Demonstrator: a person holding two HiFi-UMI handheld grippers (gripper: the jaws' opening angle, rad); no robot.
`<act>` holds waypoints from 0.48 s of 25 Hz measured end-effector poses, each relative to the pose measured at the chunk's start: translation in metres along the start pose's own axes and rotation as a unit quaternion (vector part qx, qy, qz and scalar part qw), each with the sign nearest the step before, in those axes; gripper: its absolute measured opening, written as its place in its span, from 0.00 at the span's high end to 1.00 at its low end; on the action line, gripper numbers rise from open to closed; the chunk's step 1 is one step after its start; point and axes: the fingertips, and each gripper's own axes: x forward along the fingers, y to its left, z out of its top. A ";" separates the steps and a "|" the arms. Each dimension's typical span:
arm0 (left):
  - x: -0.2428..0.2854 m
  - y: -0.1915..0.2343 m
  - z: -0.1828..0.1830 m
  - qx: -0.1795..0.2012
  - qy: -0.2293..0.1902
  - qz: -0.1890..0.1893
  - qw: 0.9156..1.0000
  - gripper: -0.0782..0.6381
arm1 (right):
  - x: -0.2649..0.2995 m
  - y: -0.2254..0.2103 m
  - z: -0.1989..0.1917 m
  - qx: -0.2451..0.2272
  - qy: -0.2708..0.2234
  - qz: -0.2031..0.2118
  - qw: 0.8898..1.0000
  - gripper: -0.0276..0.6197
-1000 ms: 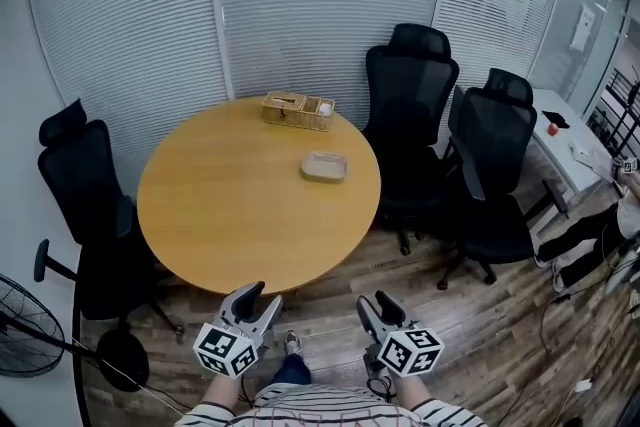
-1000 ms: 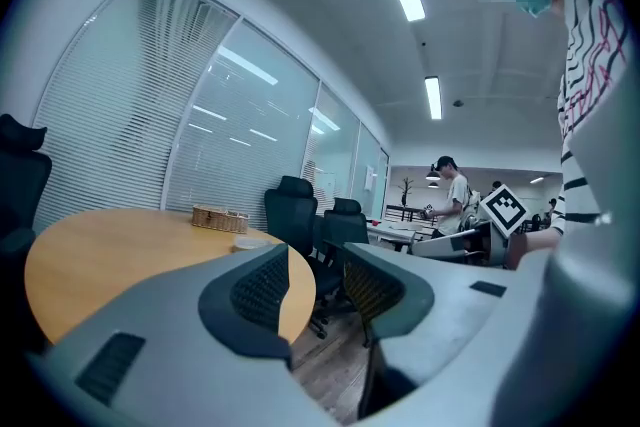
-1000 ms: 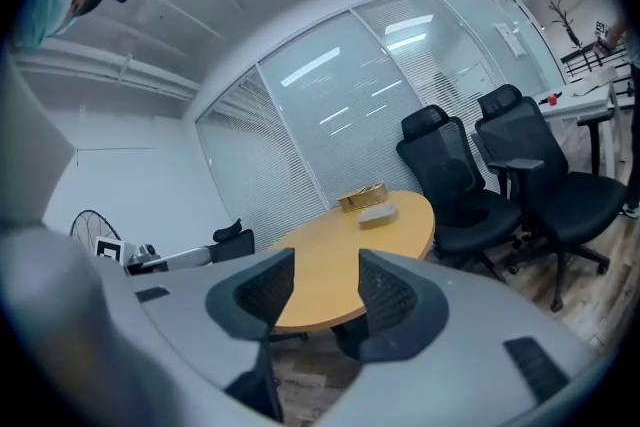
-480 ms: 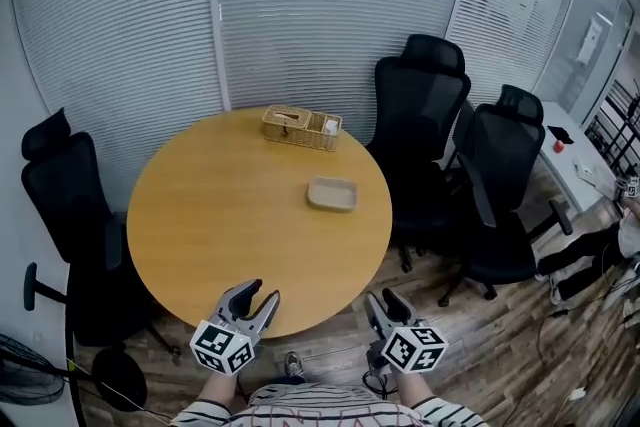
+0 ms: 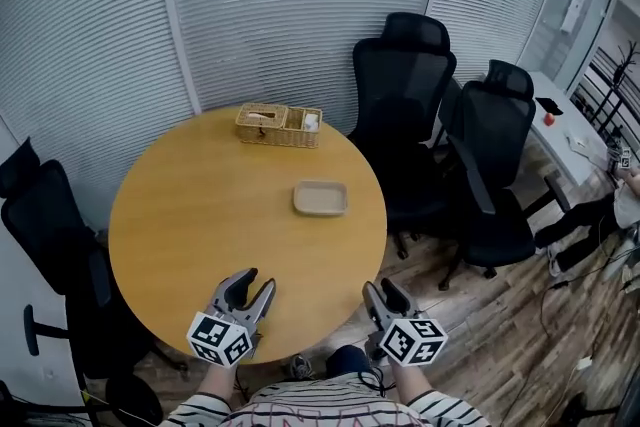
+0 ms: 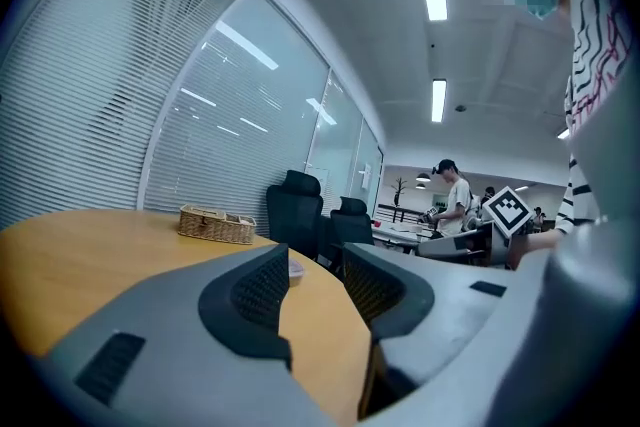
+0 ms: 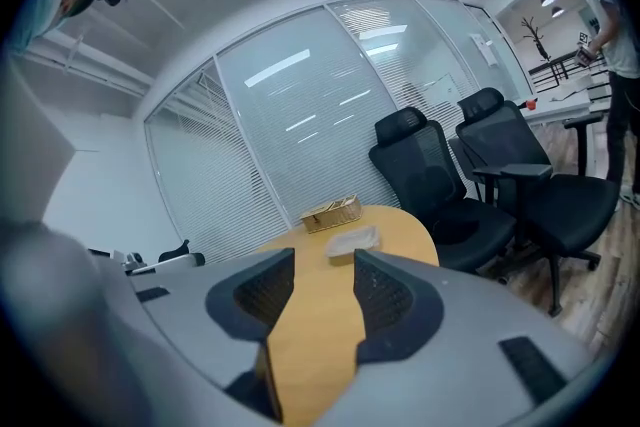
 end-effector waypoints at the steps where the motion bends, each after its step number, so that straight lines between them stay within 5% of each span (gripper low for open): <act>1: 0.006 0.001 0.000 -0.001 0.001 -0.002 1.000 0.69 | 0.004 -0.003 0.002 0.002 0.000 -0.002 1.000 0.66; 12: 0.078 0.032 -0.001 -0.019 0.014 0.028 0.999 0.69 | 0.081 -0.050 0.032 0.004 0.021 0.012 1.000 0.66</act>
